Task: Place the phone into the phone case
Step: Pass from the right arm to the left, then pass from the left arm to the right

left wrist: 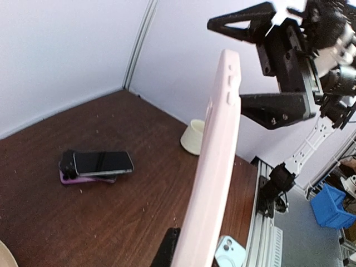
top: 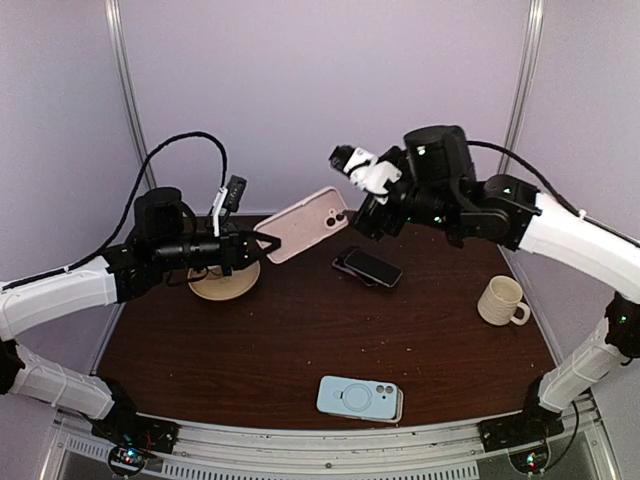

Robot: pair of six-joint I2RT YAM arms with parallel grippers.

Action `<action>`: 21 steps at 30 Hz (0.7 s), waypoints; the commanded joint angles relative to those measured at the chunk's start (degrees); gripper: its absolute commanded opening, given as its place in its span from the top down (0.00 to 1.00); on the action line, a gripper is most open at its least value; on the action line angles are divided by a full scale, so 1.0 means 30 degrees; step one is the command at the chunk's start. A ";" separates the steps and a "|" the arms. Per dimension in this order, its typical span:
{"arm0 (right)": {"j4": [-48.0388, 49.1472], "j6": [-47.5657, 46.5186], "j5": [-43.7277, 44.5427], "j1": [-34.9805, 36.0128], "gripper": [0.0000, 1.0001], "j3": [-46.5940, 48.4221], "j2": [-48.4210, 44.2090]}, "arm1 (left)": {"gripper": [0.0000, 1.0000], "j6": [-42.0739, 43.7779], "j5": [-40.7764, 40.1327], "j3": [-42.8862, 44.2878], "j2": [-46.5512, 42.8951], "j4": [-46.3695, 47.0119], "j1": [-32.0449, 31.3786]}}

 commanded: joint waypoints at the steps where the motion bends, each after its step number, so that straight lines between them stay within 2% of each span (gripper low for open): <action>1: 0.2600 1.2093 -0.6096 -0.1654 0.00 -0.1838 -0.2997 | 1.00 -0.2390 -0.1813 -0.0945 -0.0937 0.7080 -0.0217; 4: 0.7302 1.7364 -0.8996 -0.1911 0.01 -0.4596 -0.3630 | 1.00 -0.2996 -0.3387 -0.1590 -0.1292 0.9313 -0.0589; 7: 1.1988 2.1222 -1.0819 -0.1887 0.04 -0.6150 -0.3327 | 1.00 -0.2932 -0.4928 -0.2140 -0.1556 1.0516 -0.1221; 13: 1.4603 2.3752 -1.1136 -0.1884 0.17 -0.5918 -0.1693 | 1.00 -0.4261 -0.5145 -0.2647 -0.1023 1.2660 -0.1604; 15: 1.5286 2.4221 -1.1551 -0.1869 0.24 -0.5654 -0.1087 | 1.00 -0.4707 -0.4932 -0.2716 -0.0821 1.3536 -0.1738; 21: 1.6577 2.4569 -1.2870 -0.1859 0.59 -0.5143 -0.0314 | 1.00 -0.4843 -0.4880 -0.2621 -0.0657 1.3481 -0.1929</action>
